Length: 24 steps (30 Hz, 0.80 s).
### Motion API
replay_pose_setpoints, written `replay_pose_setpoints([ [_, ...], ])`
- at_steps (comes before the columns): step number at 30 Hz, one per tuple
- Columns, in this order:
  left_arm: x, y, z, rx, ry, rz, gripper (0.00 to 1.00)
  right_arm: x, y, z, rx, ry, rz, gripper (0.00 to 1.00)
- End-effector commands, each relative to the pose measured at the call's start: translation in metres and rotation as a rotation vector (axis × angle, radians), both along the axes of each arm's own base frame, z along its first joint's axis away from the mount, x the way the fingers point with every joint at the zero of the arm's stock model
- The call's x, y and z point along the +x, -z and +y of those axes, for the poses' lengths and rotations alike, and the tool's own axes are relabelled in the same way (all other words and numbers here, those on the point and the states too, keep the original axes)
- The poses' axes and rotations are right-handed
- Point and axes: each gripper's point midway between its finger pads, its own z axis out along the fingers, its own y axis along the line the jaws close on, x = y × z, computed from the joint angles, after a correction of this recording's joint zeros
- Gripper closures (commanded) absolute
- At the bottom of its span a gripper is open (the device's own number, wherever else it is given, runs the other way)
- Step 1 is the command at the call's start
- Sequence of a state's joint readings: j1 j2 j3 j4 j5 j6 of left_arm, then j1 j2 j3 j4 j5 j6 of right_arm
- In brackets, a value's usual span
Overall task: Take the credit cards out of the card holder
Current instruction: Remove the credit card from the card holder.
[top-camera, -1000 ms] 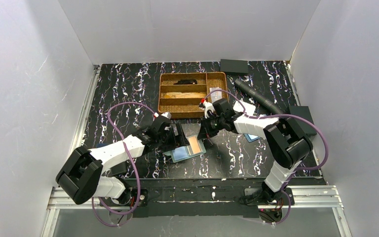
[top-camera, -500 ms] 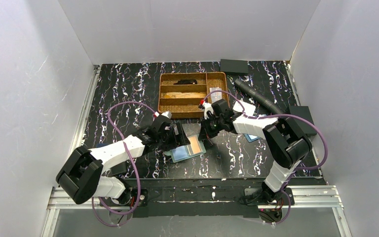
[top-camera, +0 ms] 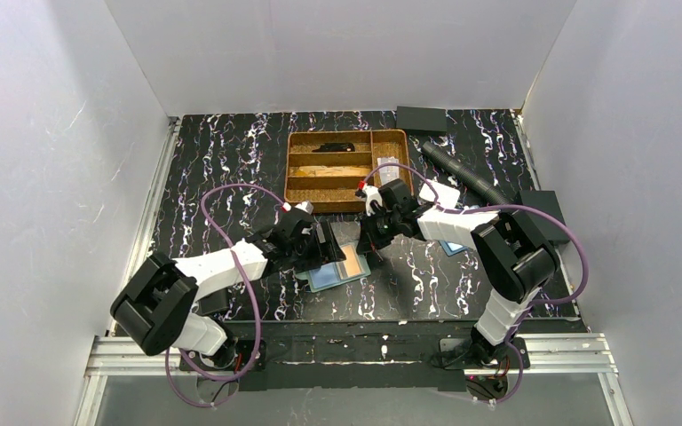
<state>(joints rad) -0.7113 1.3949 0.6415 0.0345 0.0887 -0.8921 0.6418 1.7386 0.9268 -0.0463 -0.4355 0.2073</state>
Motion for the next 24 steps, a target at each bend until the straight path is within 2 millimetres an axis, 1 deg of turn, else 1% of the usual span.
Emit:
replay_pose_setpoints([
  [1,0.004,0.003,0.000,0.018,-0.014,-0.010,0.24,0.010,-0.012,0.007,0.010,-0.011,-0.054,0.98],
  [11,0.003,0.015,0.004,0.058,-0.045,0.028,0.30,0.009,-0.014,0.007,0.003,-0.020,-0.072,0.98],
  [15,0.004,0.013,0.003,0.061,-0.052,0.024,0.30,0.009,-0.013,0.007,-0.014,-0.025,-0.083,0.98],
  [17,0.000,0.015,0.007,0.081,-0.053,0.039,0.30,0.010,-0.012,0.006,-0.033,-0.026,-0.096,0.98],
  [24,0.000,0.012,0.007,0.079,-0.051,0.031,0.31,0.011,-0.010,0.006,-0.078,-0.039,-0.128,0.96],
])
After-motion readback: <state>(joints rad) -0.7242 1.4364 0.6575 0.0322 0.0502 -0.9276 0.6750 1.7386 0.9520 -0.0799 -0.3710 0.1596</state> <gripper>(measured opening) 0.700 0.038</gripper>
